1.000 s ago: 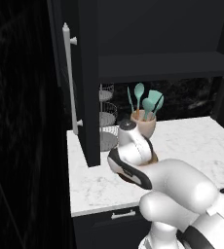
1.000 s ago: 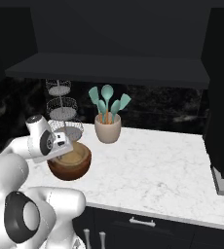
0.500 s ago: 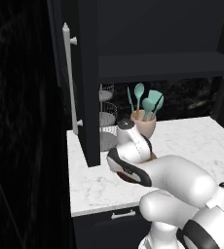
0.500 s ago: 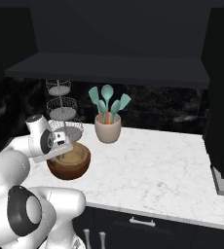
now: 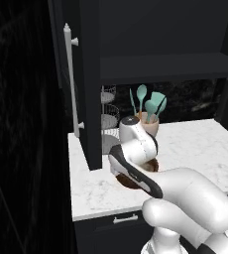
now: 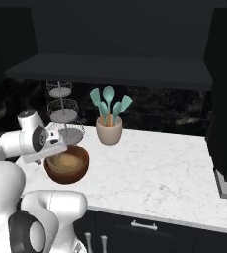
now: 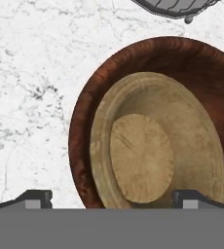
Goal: Pick up the bowls on the counter and stack them on top of one another in the open cabinet. Place the smaller bowl on top of the larger bowl.
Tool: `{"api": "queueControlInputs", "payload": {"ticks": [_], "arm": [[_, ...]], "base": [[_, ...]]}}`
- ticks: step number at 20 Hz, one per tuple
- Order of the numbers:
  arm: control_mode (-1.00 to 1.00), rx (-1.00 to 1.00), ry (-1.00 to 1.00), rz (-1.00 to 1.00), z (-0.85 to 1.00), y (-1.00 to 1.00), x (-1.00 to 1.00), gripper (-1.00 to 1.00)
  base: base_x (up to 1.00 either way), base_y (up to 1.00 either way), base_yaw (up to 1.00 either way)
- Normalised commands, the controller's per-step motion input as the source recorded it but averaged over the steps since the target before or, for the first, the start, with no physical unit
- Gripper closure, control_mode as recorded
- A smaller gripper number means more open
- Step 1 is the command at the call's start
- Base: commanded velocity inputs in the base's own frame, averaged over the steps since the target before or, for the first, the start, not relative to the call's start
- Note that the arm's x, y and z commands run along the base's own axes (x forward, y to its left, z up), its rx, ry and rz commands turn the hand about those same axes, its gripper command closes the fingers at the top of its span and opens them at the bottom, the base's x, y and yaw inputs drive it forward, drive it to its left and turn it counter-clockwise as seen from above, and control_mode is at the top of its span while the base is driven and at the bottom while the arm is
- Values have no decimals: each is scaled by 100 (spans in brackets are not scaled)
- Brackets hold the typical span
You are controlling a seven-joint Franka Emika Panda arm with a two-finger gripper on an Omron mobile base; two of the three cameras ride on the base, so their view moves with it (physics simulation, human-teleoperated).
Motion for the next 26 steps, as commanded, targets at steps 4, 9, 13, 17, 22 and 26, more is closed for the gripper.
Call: {"api": "queueControlInputs", "payload": {"ticks": [4, 9, 13, 17, 22, 26], "arm": [[-100, 0, 0, 0, 0, 4, -33, -100], [-100, 0, 0, 0, -26, 4, -8, -100], [-100, -2, -2, 0, -20, 0, 43, -100], [-100, -8, -4, 4, -24, 0, 46, -100], [-100, -6, 0, 9, -52, 4, 11, -100], [-100, -2, 0, 11, -45, 0, 0, -100]], "base": [[0, 0, 0], [0, 0, 0], [0, 0, 0], [0, 0, 0], [0, 0, 0], [0, 0, 0]]}}
